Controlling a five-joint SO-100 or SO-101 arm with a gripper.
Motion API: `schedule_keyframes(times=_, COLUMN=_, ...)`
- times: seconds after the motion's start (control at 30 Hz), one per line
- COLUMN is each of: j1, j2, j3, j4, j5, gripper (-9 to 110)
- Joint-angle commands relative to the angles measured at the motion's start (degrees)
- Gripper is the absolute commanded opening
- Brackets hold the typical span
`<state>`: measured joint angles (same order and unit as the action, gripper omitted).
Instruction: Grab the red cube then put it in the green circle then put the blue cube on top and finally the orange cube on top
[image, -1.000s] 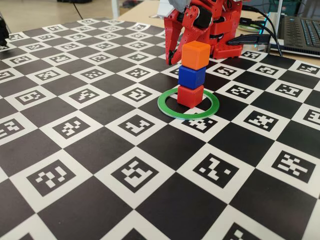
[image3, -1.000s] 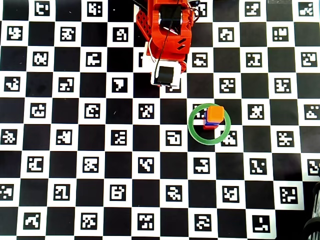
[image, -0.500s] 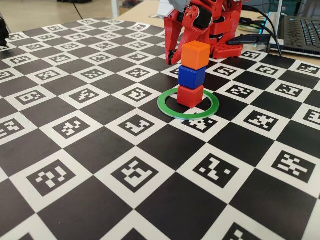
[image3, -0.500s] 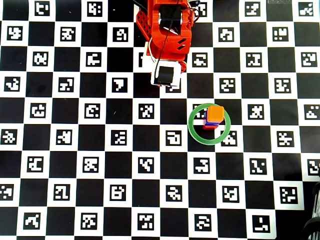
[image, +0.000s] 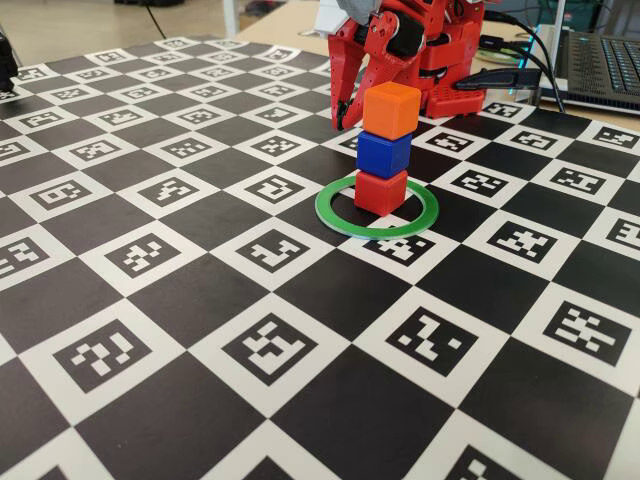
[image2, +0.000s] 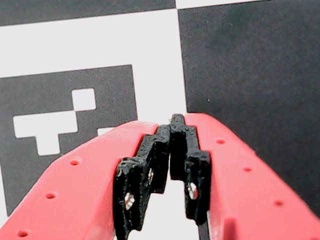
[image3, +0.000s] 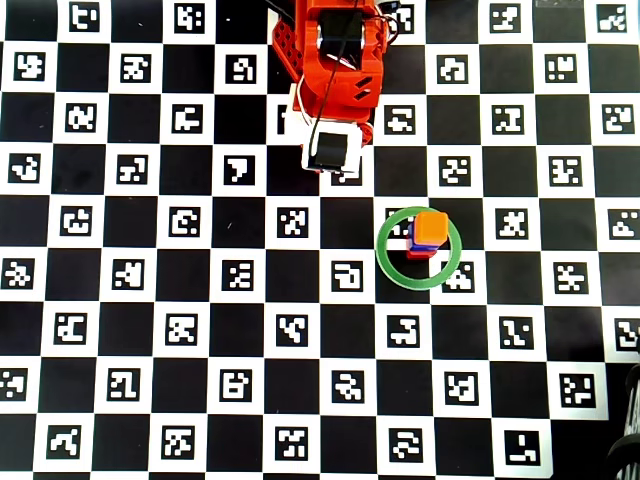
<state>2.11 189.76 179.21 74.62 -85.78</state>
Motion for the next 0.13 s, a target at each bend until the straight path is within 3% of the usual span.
schedule_keyframes(times=0.0, j1=-0.7, j2=2.7, j3=2.4, j4=3.9, j5=-0.2, gripper=-6)
schedule_keyframes(times=0.1, j1=-0.7, j2=2.7, j3=2.4, j4=3.9, j5=-0.2, gripper=-6)
